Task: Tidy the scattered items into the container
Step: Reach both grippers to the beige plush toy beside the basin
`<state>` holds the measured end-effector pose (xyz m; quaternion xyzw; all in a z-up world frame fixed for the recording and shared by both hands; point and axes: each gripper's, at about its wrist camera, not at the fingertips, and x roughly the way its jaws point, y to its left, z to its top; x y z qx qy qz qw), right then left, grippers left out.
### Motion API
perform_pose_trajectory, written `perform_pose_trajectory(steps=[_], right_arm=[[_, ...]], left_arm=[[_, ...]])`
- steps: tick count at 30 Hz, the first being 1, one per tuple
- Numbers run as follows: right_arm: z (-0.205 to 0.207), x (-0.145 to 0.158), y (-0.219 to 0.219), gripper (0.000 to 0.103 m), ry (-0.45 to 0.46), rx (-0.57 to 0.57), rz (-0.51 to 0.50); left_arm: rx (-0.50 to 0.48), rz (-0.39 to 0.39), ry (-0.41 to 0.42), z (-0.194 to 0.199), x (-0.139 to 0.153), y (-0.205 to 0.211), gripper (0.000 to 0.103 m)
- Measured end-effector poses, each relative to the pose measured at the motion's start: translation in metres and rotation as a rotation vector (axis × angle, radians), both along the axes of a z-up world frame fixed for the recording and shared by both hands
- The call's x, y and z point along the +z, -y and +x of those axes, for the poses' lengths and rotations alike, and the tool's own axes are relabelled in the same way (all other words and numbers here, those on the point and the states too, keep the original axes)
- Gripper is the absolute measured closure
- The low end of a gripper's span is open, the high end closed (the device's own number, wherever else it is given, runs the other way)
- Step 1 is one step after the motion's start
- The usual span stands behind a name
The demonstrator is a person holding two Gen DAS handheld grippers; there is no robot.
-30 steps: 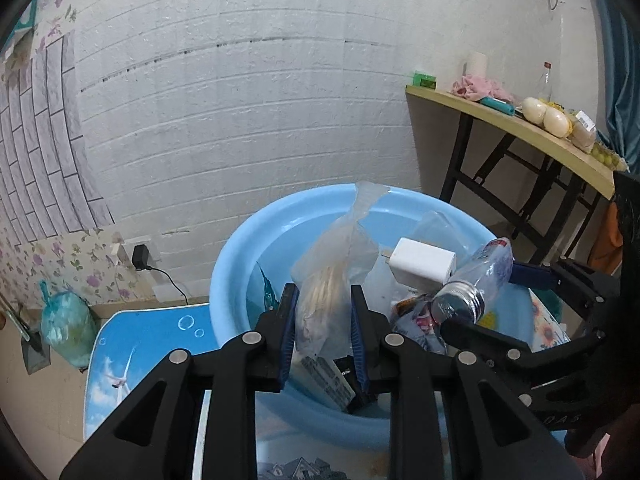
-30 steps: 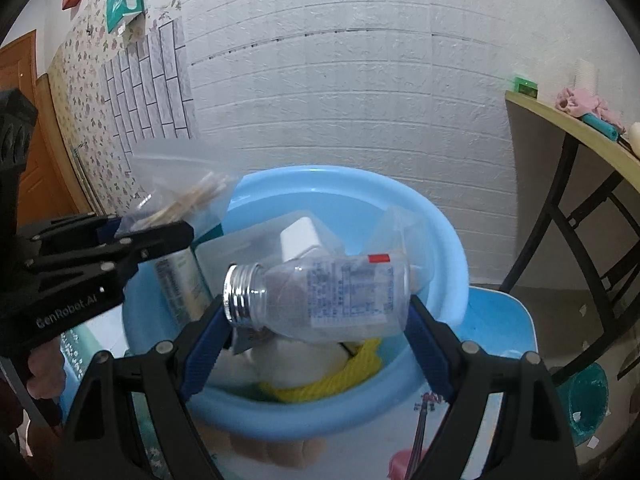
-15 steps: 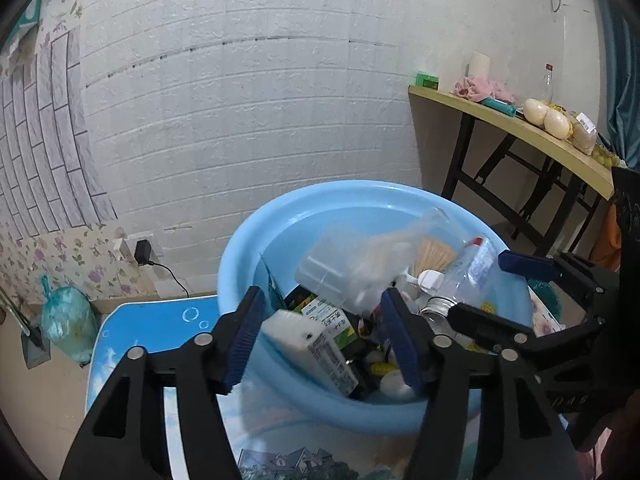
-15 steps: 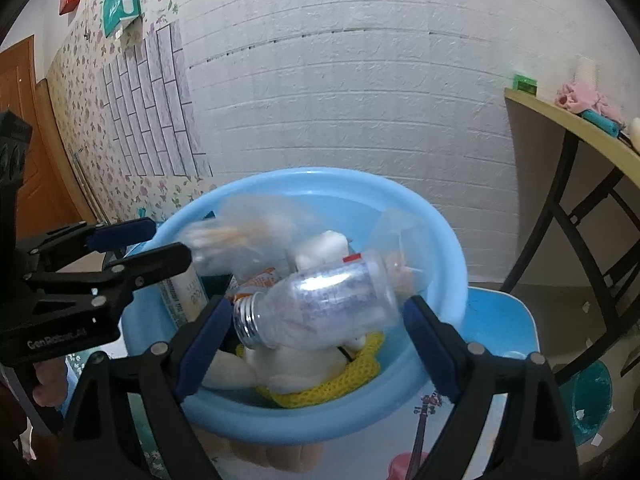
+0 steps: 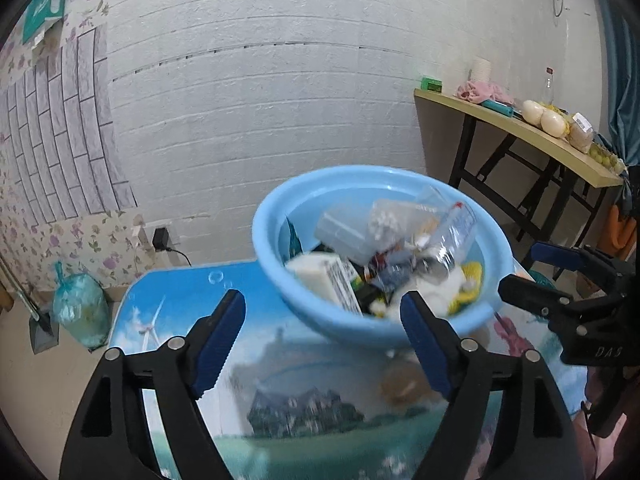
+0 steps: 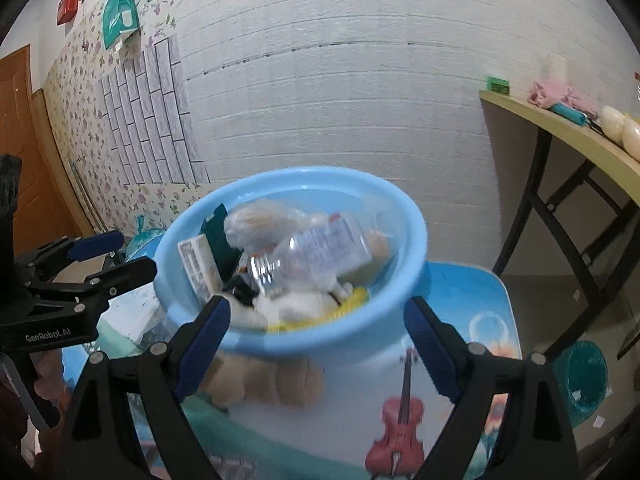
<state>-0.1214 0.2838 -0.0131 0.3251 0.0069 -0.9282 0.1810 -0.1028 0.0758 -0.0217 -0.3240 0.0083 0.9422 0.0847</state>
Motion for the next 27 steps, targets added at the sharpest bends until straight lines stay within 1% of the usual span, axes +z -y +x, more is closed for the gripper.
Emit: perform_pose_trajectory(steps=[3, 9, 12, 18, 24, 27], right_arm=[[0.009, -0.008, -0.005, 0.013, 0.025, -0.003, -0.005], [0.018, -0.032, -0.003, 0.013, 0.096, 0.012, -0.010], [0.018, -0.040, 0.000, 0.013, 0.113, 0.025, 0.002], [0.010, -0.048, -0.003, 0.013, 0.136, 0.022, 0.002], [0.001, -0.057, -0.007, 0.013, 0.169, 0.019, -0.029], [-0.003, -0.061, -0.008, 0.013, 0.184, 0.020, -0.041]], left_arm=[[-0.017, 0.002, 0.009, 0.014, -0.008, -0.001, 0.019], [-0.034, 0.018, 0.079, 0.023, -0.029, -0.010, 0.018], [-0.047, 0.009, 0.107, 0.021, -0.038, -0.018, 0.018], [-0.072, 0.018, 0.163, 0.014, -0.055, -0.027, 0.018], [-0.081, 0.021, 0.195, 0.007, -0.064, -0.034, 0.017], [-0.082, 0.035, 0.210, 0.003, -0.067, -0.036, 0.017]])
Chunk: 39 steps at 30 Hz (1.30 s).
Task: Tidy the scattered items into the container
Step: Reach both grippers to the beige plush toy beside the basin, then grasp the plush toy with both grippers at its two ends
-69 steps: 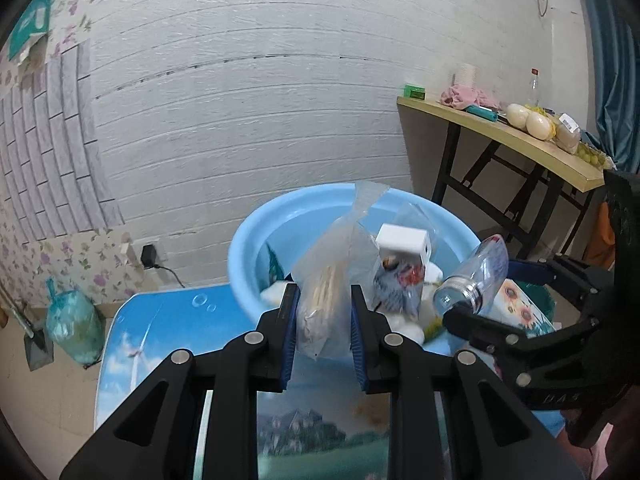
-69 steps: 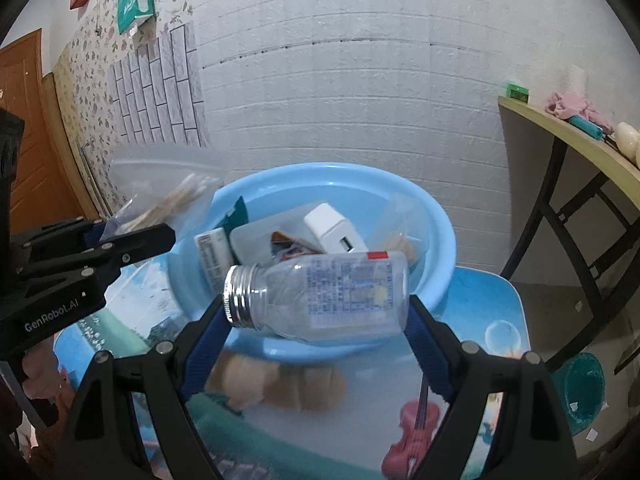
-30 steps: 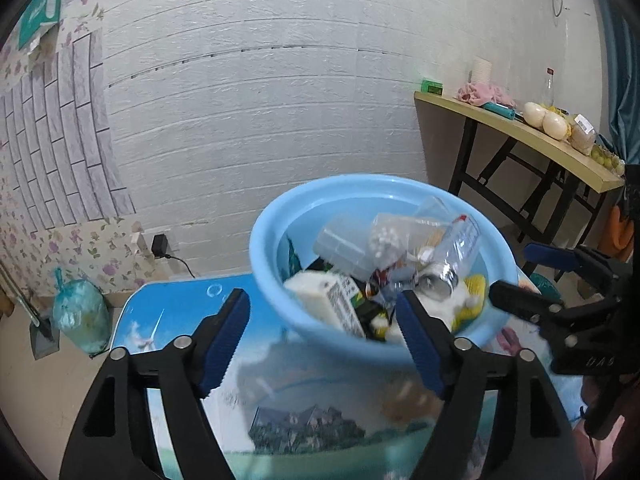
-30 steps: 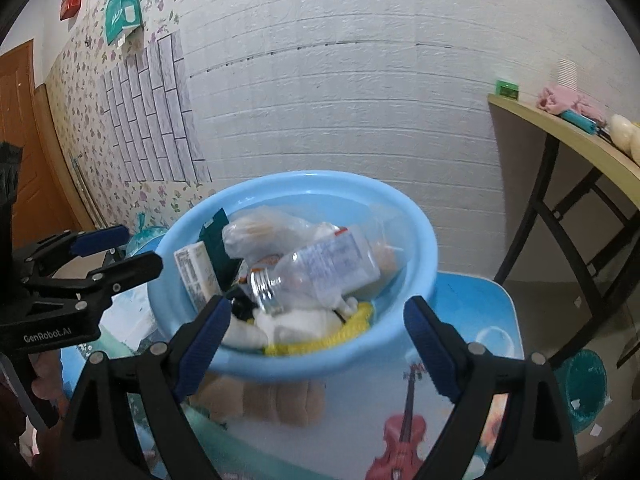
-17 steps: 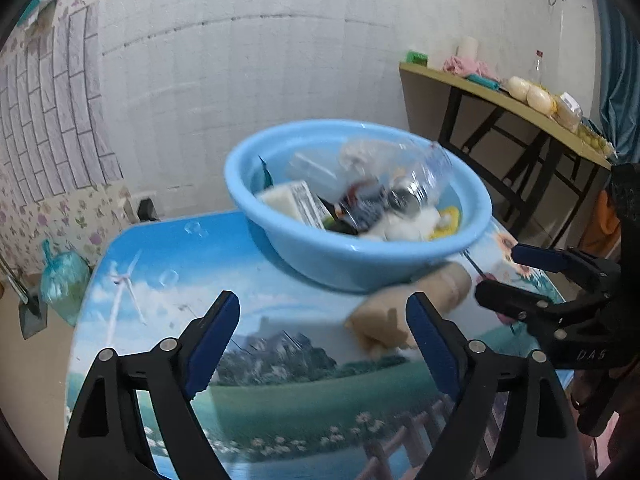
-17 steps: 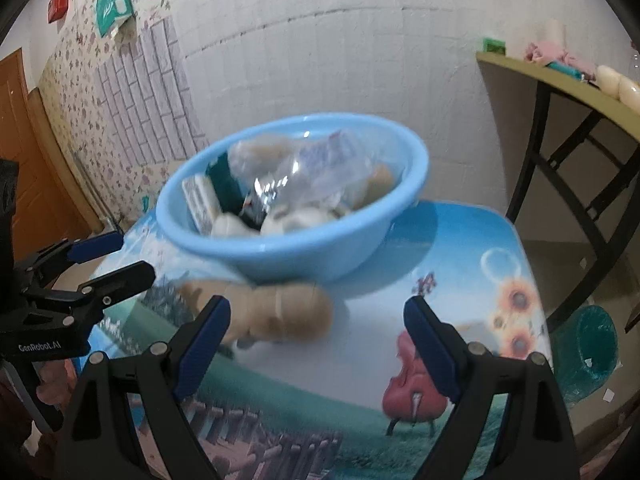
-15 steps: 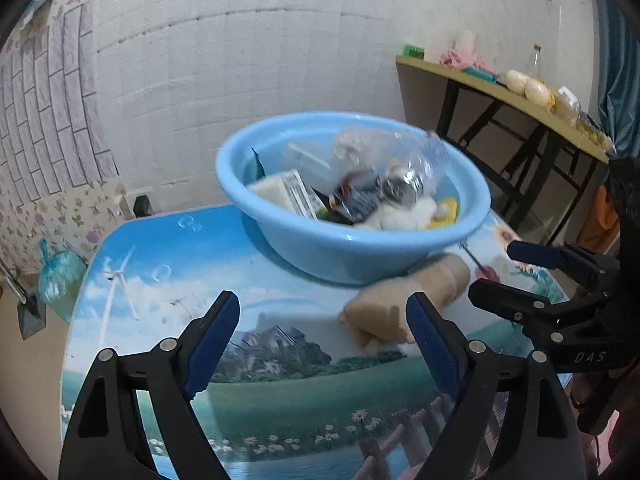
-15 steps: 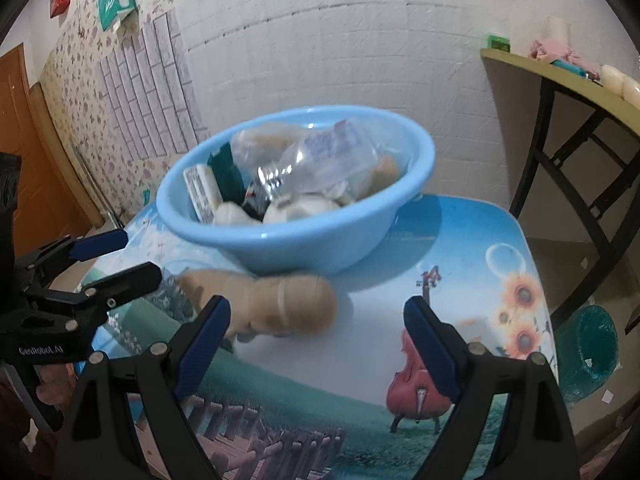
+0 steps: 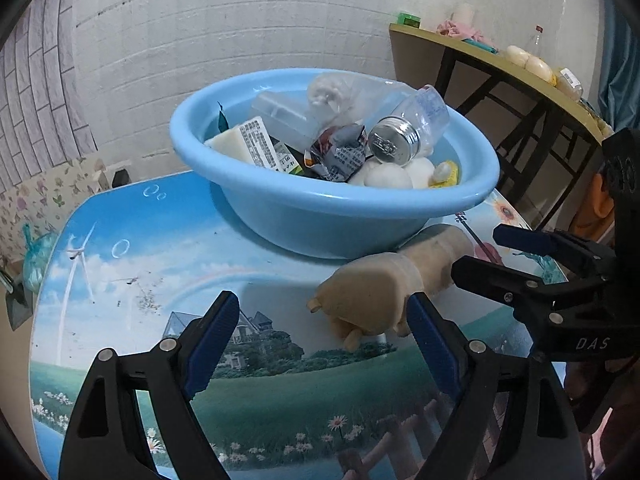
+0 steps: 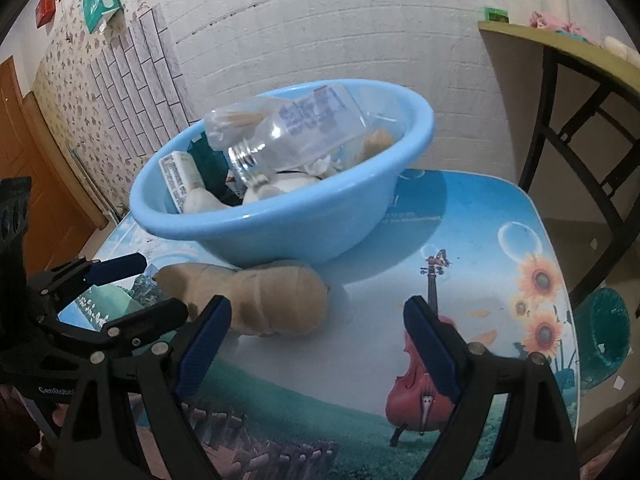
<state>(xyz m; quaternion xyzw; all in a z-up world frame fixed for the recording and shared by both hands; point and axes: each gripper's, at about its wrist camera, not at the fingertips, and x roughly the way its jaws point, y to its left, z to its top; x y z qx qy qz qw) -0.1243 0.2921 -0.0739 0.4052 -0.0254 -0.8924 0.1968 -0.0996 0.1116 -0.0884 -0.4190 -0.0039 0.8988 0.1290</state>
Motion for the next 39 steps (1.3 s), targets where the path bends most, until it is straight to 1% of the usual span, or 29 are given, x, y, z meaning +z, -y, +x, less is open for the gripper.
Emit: perform_pose_trajectory(steps=[6, 9, 11, 13, 14, 15, 16, 17, 18, 19, 20, 21, 24, 31, 36, 39], right_arm=[[-0.008, -0.004, -0.005, 0.014, 0.033, 0.034, -0.062], [-0.011, -0.007, -0.006, 0.015, 0.048, 0.044, -0.074], [-0.013, -0.010, -0.007, 0.019, 0.068, 0.056, -0.105], [-0.016, -0.014, -0.006, 0.022, 0.093, 0.074, -0.127], [-0.017, -0.015, -0.004, 0.025, 0.097, 0.080, -0.127], [-0.017, -0.016, -0.002, 0.027, 0.101, 0.090, -0.124], [-0.016, -0.017, -0.001, 0.030, 0.101, 0.098, -0.120], [-0.016, -0.017, 0.001, 0.032, 0.098, 0.106, -0.115], [-0.015, -0.017, 0.003, 0.033, 0.091, 0.112, -0.116], [-0.015, -0.017, 0.004, 0.037, 0.086, 0.118, -0.119], [-0.015, -0.017, 0.004, 0.044, 0.084, 0.126, -0.122], [-0.014, -0.017, 0.005, 0.047, 0.085, 0.140, -0.130], [-0.011, -0.014, 0.008, 0.049, 0.080, 0.155, -0.115], [0.003, -0.002, 0.014, 0.049, 0.063, 0.165, -0.110], [0.016, 0.010, 0.026, 0.049, 0.046, 0.171, -0.100], [0.026, 0.016, 0.026, 0.049, 0.033, 0.175, -0.096]], left_arm=[[-0.036, 0.025, 0.013, -0.005, -0.004, 0.000, 0.017], [-0.045, 0.035, 0.015, -0.008, -0.007, 0.001, 0.017], [-0.058, 0.059, 0.026, -0.010, -0.009, 0.002, 0.017], [-0.096, 0.118, 0.071, -0.015, -0.011, 0.002, 0.019], [-0.110, 0.140, 0.083, -0.016, -0.012, 0.002, 0.028], [-0.126, 0.155, 0.093, -0.017, -0.014, 0.001, 0.040], [-0.146, 0.159, 0.107, -0.018, -0.016, -0.001, 0.044], [-0.162, 0.168, 0.109, -0.018, -0.016, -0.002, 0.052], [-0.172, 0.160, 0.102, -0.016, -0.016, -0.005, 0.052], [-0.173, 0.147, 0.092, -0.015, -0.015, -0.006, 0.052], [-0.178, 0.134, 0.086, -0.014, -0.014, -0.008, 0.053], [-0.178, 0.131, 0.085, -0.014, -0.014, -0.009, 0.054], [-0.176, 0.128, 0.089, -0.013, -0.012, -0.010, 0.054], [-0.177, 0.121, 0.056, 0.003, -0.001, -0.013, 0.054], [-0.167, 0.134, 0.045, 0.007, 0.010, -0.004, 0.054], [-0.164, 0.139, 0.029, 0.019, 0.015, 0.000, 0.054]])
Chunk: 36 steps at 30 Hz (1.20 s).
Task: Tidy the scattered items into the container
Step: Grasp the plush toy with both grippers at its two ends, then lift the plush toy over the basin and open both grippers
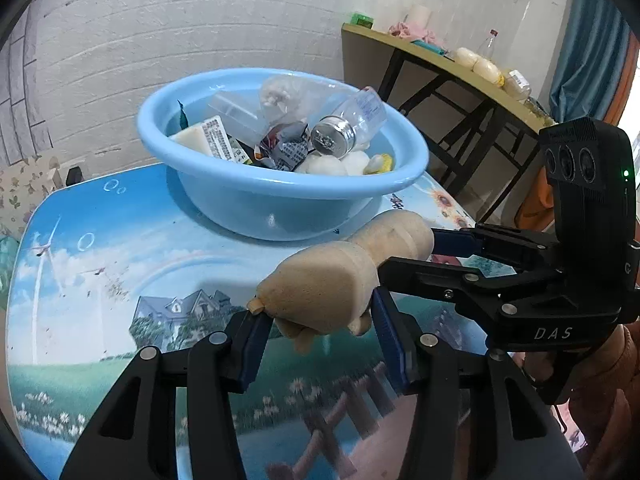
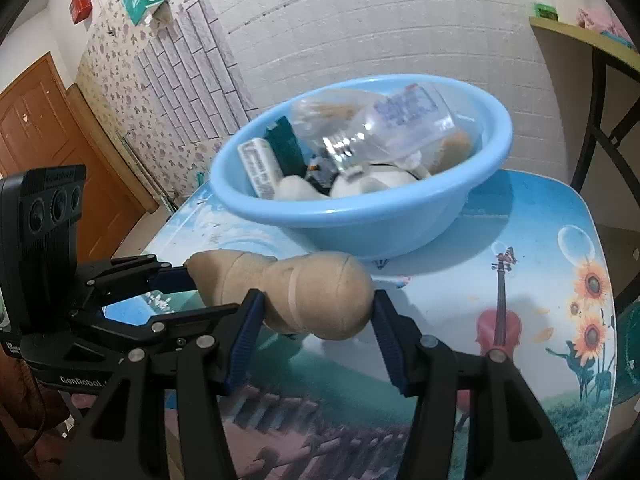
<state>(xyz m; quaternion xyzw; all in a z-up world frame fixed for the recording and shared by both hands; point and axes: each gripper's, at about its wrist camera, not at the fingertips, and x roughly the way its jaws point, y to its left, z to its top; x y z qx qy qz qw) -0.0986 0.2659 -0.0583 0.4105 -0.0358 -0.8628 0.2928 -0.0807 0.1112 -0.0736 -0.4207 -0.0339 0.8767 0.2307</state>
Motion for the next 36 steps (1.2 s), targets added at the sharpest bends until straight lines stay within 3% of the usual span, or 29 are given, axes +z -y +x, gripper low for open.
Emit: perform_pose_trajectory(steps=[10, 20, 36], right_arm=[[0.030, 0.033, 0.011, 0.049, -0.082, 0.013, 0.008], [0.038, 0.066, 0.005, 0.049, -0.213, -0.043, 0.019], [-0.023, 0.067, -0.004, 0.049, -0.208, -0.088, -0.013]], left_arm=[[0.012, 0.026, -0.078, 0.029, 0.033, 0.022, 0.054], [0.010, 0.024, -0.168, 0.021, 0.062, 0.017, 0.054], [-0.005, 0.000, -0.176, -0.038, 0.064, 0.003, 0.054]])
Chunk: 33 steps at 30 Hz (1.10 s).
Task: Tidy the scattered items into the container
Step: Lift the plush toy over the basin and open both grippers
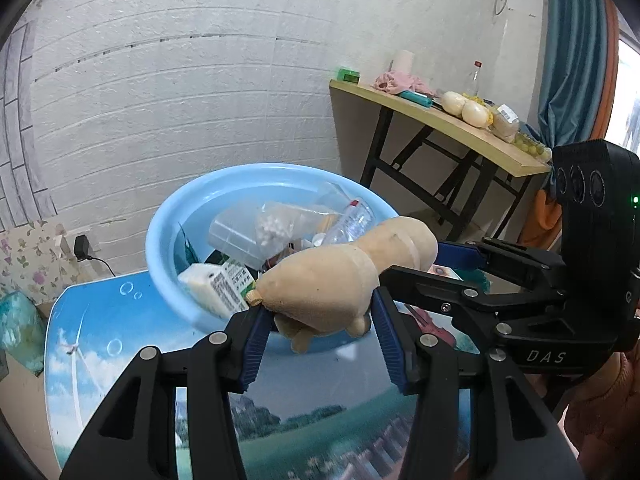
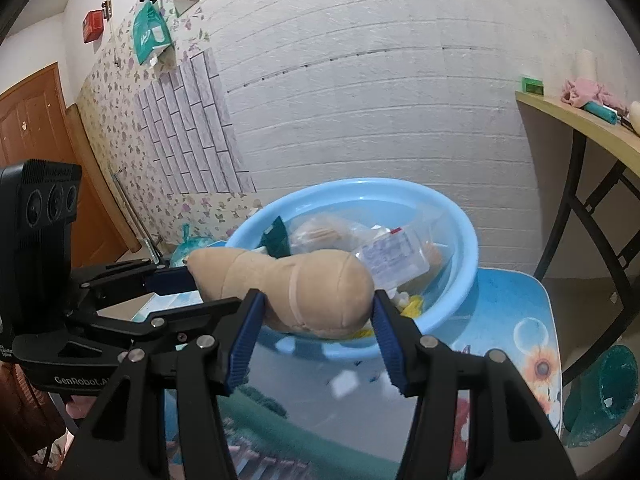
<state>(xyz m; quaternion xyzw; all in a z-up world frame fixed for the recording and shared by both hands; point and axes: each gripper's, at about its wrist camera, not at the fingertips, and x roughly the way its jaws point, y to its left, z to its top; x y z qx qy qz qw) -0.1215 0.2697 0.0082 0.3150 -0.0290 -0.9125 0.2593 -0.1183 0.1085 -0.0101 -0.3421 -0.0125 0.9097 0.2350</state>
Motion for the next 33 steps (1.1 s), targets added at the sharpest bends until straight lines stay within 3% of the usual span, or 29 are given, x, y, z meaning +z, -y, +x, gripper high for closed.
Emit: perform_pose_trajectory(steps=[13, 17, 23, 28, 30, 33], right_arm=[[-0.051, -0.018, 0.003, 0.048, -0.002, -0.031, 0.045], [-0.057, -0.019, 0.003, 0.042, -0.007, -0.050, 0.059], [-0.057, -0.020, -0.002, 0.038, 0.014, -0.085, 0.074], [-0.051, -0.017, -0.004, 0.038, 0.034, -0.115, 0.100], [-0.048, -0.016, -0.004, 0.037, 0.050, -0.113, 0.092], [-0.041, -0.011, -0.004, 0.037, 0.063, -0.119, 0.084]], left_arm=[[0.044, -0.065, -0.019, -0.050, -0.006, -0.008, 0.054], [0.069, -0.085, -0.044, -0.052, -0.005, -0.008, 0.052], [0.147, -0.106, -0.047, -0.051, -0.003, -0.002, 0.039], [0.213, -0.168, -0.024, -0.045, 0.000, 0.001, 0.029], [0.229, -0.175, -0.014, -0.041, 0.003, 0.003, 0.017], [0.268, -0.209, 0.004, -0.034, 0.009, 0.006, 0.010]])
